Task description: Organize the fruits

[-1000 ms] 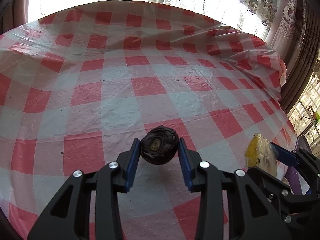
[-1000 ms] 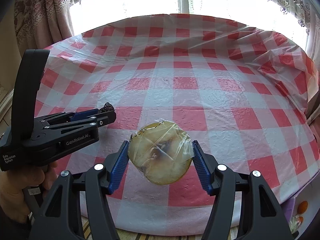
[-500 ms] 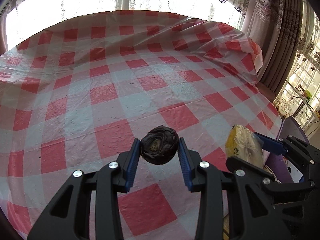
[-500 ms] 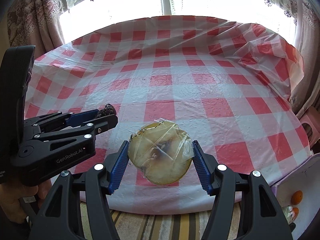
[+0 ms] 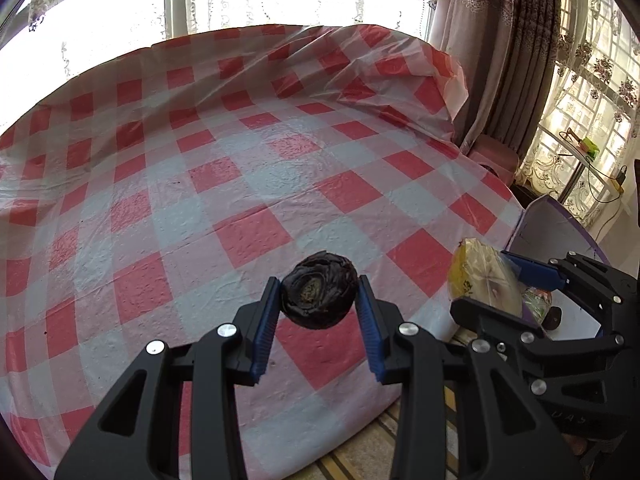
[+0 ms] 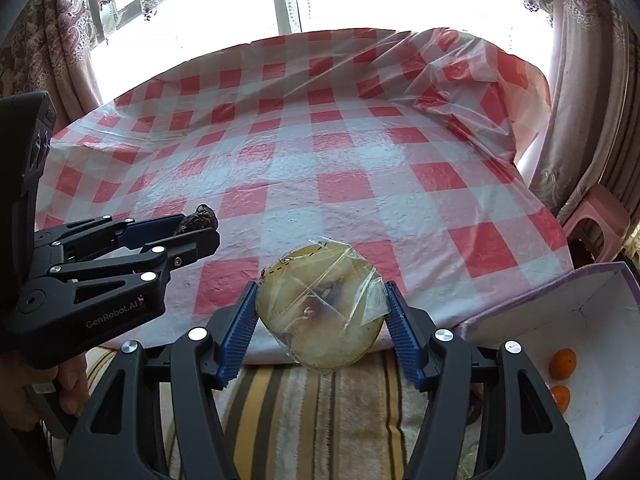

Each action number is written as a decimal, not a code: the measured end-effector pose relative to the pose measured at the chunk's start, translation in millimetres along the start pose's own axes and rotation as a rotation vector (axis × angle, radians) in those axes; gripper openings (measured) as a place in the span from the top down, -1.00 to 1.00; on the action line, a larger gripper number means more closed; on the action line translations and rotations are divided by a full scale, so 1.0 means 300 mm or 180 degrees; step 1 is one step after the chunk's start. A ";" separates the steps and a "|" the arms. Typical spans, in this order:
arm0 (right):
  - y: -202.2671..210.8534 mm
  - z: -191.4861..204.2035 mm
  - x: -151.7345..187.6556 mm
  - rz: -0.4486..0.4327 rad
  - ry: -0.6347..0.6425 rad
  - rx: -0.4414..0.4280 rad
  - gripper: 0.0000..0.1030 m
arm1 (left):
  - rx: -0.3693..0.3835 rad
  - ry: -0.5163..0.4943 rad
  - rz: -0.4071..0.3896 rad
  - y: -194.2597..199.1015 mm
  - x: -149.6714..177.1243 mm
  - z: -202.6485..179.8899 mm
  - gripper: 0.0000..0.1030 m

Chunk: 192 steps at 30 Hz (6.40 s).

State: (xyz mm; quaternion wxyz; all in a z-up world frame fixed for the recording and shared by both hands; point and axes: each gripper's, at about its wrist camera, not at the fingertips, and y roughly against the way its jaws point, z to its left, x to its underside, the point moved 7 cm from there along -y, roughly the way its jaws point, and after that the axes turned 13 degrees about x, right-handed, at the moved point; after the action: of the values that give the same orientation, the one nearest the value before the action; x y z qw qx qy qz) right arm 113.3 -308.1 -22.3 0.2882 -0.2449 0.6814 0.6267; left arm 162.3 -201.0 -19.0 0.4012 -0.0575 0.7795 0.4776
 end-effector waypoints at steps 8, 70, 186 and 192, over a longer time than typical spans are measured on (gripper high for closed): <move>0.015 -0.269 0.081 0.0103 -0.0263 0.0291 -0.18 | 0.0257 -0.0355 0.0147 -0.085 -0.003 -0.236 0.26; -0.146 -0.712 0.561 0.1768 0.0363 0.1250 -0.24 | 0.0830 -0.1724 0.1849 -0.589 0.255 -0.855 0.23; 0.249 -0.839 0.399 0.0115 -0.1075 0.2129 -0.68 | 0.1270 -0.0195 0.0397 -0.215 0.200 -0.742 -0.96; 0.247 -0.839 0.400 0.0115 -0.1077 0.2131 -0.68 | 0.1268 -0.0213 0.0403 -0.215 0.205 -0.745 -0.96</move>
State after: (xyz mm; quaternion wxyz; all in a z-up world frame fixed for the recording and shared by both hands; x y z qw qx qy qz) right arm -45.3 -548.5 -41.2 0.4497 -0.0180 0.7955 0.4057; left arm 24.1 -394.5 -56.3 0.3995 0.0880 0.8468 0.3400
